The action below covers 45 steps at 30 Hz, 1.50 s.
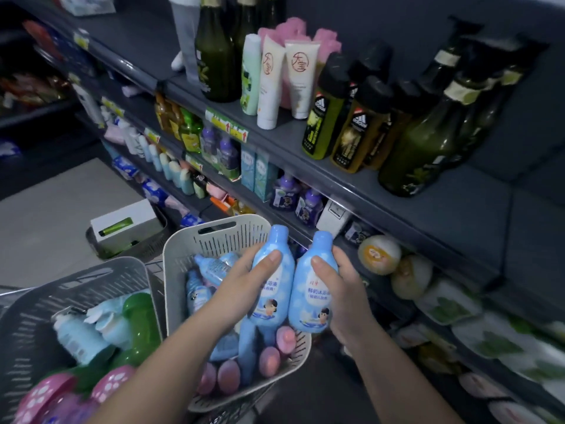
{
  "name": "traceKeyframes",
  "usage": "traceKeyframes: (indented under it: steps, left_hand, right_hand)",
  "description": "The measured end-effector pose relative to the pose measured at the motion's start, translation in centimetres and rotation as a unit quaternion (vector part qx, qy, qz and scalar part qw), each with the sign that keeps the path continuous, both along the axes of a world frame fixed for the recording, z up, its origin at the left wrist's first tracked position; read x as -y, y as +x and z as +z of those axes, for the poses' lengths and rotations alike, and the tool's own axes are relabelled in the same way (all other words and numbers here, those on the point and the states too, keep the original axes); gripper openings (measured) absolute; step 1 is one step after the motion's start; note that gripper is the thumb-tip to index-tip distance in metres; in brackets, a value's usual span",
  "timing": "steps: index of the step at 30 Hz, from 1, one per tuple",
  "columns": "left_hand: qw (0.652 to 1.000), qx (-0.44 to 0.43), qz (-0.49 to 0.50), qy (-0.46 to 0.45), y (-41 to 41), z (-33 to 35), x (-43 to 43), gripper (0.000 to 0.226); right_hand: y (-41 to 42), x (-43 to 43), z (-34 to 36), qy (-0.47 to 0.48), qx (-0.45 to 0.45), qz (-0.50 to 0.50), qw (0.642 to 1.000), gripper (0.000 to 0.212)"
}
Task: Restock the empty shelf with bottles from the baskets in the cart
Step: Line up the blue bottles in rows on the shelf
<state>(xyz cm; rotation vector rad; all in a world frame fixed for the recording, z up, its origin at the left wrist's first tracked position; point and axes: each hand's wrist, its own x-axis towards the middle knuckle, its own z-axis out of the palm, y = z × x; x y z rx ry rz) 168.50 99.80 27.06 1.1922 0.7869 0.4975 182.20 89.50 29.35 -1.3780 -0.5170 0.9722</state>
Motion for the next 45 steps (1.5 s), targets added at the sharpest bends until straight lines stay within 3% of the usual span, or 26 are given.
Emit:
traceKeyframes:
  steps: [6,18,29,35,40,45]
  left_hand:
    - [0.997,0.017,-0.053,0.044,4.4,3.5,4.2,0.041]
    - [0.981,0.04,-0.184,-0.041,15.4,6.1,21.5,0.038]
    - [0.962,0.049,-0.268,-0.002,23.3,7.6,33.3,0.046]
    - [0.944,0.051,-0.323,0.031,28.6,9.3,33.0,0.051]
    - [0.939,0.074,-0.331,0.057,34.2,11.0,30.0,0.038]
    - [0.932,0.081,-0.328,0.133,40.4,10.4,24.9,0.047]
  right_hand:
    - [2.6,5.6,3.3,0.051,-0.018,-0.074,0.996,0.025]
    - [10.6,24.7,6.4,0.027,0.03,-0.188,0.981,0.021]
    - [17.3,38.6,7.6,0.029,0.067,-0.239,0.968,0.022]
    - [22.1,39.8,9.3,0.048,0.087,-0.236,0.967,0.033]
    - [28.1,37.4,10.7,0.054,0.137,-0.218,0.965,0.033]
    - [34.1,33.5,10.4,0.005,0.237,-0.205,0.95,0.038]
